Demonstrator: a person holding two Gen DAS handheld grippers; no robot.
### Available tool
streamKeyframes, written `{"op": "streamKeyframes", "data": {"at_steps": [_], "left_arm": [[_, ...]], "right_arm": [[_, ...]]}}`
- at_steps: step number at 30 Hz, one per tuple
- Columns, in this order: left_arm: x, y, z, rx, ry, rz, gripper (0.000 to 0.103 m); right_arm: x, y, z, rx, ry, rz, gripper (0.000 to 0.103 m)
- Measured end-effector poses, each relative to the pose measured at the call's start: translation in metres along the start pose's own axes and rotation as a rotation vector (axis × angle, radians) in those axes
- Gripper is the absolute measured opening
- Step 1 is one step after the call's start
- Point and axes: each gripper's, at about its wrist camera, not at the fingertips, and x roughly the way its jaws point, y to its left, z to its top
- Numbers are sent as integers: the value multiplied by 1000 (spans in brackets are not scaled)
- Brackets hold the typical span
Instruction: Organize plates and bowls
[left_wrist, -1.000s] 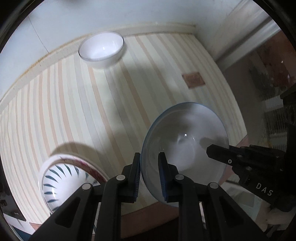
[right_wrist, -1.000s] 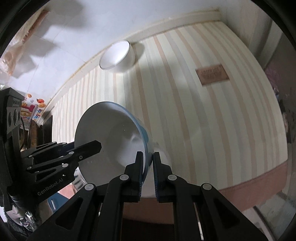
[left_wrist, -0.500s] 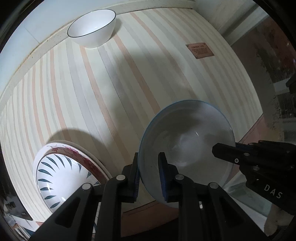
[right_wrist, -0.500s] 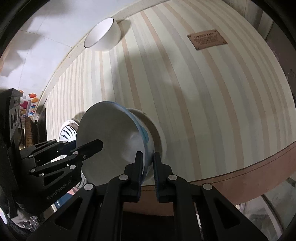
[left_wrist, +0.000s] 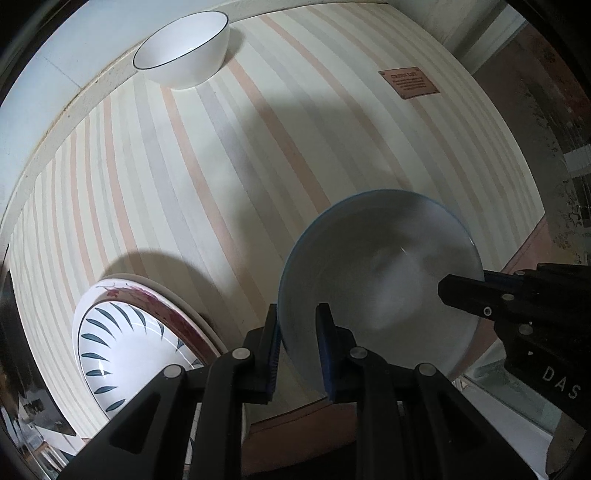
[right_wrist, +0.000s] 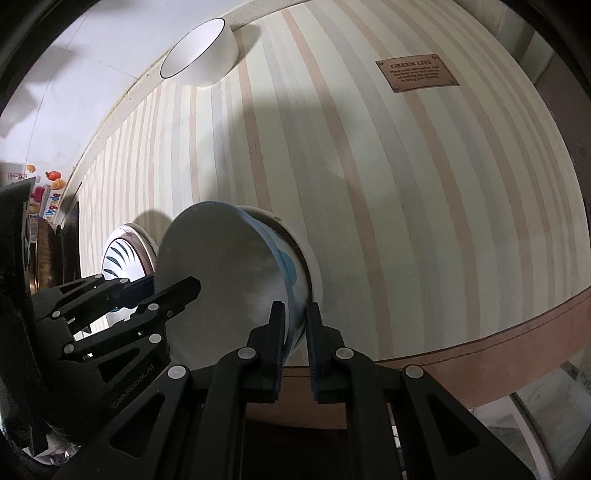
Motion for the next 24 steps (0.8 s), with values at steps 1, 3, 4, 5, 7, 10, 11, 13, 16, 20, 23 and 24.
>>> {"op": "streamKeyframes", "data": {"at_steps": [1,3,4,5,7,10,11,13,16,20,23,24], "left_arm": [[0,0,0,-2,0,2,16],[2,0,1,-7,0,6,16],[1,0,1,-11,-2,4,16],[1,0,1,-13,-3,4,16],[-1,0,0,-17,-3,5,16],[-3,1,0,-22,-3,5,16],[-3,1,0,-24,-2,2,16],[-5,3,-1,-32,3,-9,16],[-13,7,-4,-49,11,-31,16],[-30,11,-10,-62,2,-63,16],[-47,10,-15,-51,-17,-69,16],[-52,9,-16,-47,-23,-72,16]], "right_arm": [[0,1,1,-5,3,-6,14],[1,3,4,-15,7,-12,15],[2,4,5,-18,10,-16,15],[2,5,6,-22,13,-20,15],[2,3,7,-15,22,-14,15],[3,0,7,-9,33,-2,15],[3,0,7,-6,38,1,15],[4,-2,5,-1,49,7,15],[2,-3,0,6,62,21,15],[-10,3,-11,-21,58,16,15],[-24,11,-17,-61,47,3,15],[-27,13,-19,-73,46,0,15]]}}
